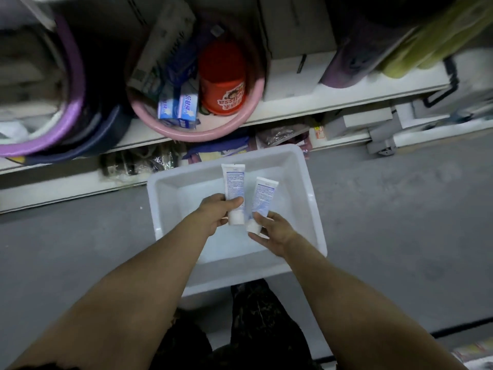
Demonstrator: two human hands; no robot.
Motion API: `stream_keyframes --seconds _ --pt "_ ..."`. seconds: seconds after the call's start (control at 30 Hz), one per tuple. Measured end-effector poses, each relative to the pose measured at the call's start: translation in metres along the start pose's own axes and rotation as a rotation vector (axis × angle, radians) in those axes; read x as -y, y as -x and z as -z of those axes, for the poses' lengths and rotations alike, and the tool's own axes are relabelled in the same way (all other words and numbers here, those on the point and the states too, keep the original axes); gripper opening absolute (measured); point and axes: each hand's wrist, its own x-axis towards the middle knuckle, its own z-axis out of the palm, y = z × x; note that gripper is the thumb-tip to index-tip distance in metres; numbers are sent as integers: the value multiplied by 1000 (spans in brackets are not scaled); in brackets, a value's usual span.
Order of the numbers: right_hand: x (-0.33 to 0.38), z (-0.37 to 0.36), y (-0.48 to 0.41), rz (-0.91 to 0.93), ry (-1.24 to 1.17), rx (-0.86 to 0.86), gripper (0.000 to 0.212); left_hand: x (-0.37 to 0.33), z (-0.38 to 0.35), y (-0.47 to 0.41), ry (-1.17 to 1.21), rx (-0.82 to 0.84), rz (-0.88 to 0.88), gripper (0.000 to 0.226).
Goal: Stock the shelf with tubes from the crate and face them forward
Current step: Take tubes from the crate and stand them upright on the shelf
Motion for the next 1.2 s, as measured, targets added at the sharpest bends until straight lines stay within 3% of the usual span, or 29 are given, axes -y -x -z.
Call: stream_keyframes --seconds 0.13,0.43,0.6,0.77,0.9,1.07,1.2 --pt "4 -44 38 137 52 50 29 -12 45 45 88 -51 -146 39" --pt "-39 -204 141 432 155 237 43 -9 204 196 229 -200 -536 20" --pt "-84 -313 206 572 219 379 36 9 310 286 288 -272 -701 36" --pt "-129 -414 272 709 240 505 20 27 402 377 312 -417 -878 28" --pt "-148 -471 322 805 316 558 40 32 467 434 354 -490 -958 25" --pt "-142 -545 390 899 383 660 32 11 530 502 402 -556 -1120 22" --pt "-131 -616 437 992 394 740 40 -15 583 556 434 -644 -1228 27"
